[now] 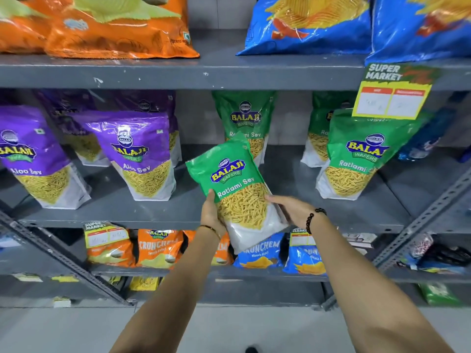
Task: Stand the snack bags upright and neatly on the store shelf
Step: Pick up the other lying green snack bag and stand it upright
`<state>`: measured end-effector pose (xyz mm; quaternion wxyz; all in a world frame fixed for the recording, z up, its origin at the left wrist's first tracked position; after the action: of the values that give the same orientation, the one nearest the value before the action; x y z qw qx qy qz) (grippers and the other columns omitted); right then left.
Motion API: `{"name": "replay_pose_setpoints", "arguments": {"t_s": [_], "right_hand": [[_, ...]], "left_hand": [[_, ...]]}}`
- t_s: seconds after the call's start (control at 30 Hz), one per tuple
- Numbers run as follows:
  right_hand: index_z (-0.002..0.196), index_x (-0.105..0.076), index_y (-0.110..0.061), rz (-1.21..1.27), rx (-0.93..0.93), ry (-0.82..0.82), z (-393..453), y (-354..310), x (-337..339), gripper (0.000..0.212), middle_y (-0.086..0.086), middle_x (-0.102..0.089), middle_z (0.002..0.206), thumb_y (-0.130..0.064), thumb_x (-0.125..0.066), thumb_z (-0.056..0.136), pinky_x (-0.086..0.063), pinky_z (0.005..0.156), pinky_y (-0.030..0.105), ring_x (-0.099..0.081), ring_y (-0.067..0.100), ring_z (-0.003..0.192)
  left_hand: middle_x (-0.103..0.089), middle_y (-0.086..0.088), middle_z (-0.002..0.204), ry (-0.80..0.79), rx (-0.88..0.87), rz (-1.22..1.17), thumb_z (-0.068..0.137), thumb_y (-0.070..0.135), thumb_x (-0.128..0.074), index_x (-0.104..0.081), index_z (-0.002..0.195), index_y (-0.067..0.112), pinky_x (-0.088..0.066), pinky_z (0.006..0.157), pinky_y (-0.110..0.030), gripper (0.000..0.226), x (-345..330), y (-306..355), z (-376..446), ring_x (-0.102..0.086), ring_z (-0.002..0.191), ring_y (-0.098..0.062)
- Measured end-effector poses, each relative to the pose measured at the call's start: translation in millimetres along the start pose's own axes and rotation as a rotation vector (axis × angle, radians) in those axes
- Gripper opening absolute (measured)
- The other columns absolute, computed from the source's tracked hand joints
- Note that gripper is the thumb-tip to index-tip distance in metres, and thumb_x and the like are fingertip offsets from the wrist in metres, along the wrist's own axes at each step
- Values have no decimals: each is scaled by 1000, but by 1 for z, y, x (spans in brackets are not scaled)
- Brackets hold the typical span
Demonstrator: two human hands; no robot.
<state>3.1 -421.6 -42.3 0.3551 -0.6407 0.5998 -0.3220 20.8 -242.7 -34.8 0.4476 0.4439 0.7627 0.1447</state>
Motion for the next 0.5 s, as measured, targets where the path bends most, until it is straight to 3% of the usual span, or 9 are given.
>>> {"name": "replay_pose_setpoints", "arguments": {"t_s": [0.07,0.17,0.3,0.37,0.4,0.43,0.5], "right_hand": [[118,-61,-12,39,26,-72,-18,-6,-14,56,8,-66,119,-41,-72,70,-50,95,37,-62,22,109],[112,-59,-12,48,76,-182,-28,-9,-20,32,8,-65,104,-23,-63,82,-55,65,23,-66,15,85],[99,-60,-13,29,90,-253,-51,-20,-27,22,-4,-76,78,1,-58,81,-56,57,22,-70,10,70],[88,-66,-13,16,98,-327,-66,-28,-38,27,-3,-76,70,3,-73,67,-56,52,21,-71,10,64],[77,-72,-12,19,100,-365,-73,-32,-45,36,-1,-76,67,-4,-86,46,-56,51,21,-72,10,62],[67,-76,-11,25,104,-383,-78,-35,-49,45,-1,-76,65,-12,-92,25,-56,52,21,-72,10,62],[66,-78,-17,-2,110,-413,-78,-38,-52,57,-3,-77,70,-21,-94,12,-58,59,22,-72,10,66]], "left_hand": [[-71,-10,78,-105,-5,69,92,43,-43,-64,86,13,-48,82,-42,38,0,10,-5,-63,80,-26],[-76,-7,83,-224,-18,186,91,39,-48,-62,106,14,-51,79,-42,33,4,29,-10,-67,88,-25],[-77,1,89,-482,-26,404,93,31,-43,-61,108,16,-59,75,-31,28,-7,59,-41,-73,82,-15],[-78,4,84,-571,-45,511,86,34,-52,-62,101,17,-60,69,-26,25,-11,71,-58,-73,77,-11],[-78,4,83,-613,-55,537,75,37,-64,-62,99,17,-60,67,-25,31,-13,77,-66,-73,76,-10],[-78,3,84,-655,-66,557,60,40,-76,-63,97,17,-60,65,-26,45,-15,81,-73,-73,76,-10],[-78,3,87,-691,-94,587,38,43,-88,-64,99,19,-60,66,-27,69,-11,88,-77,-73,80,-11]]}}
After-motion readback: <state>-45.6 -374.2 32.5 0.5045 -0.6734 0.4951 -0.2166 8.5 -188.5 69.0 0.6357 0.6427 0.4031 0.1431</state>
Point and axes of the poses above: each hand's wrist, its own z-axis towards the middle knuckle, its own x-axis out of the back of the hand, y = z × x, the point moved 7 cm from there along z, towards the middle knuckle
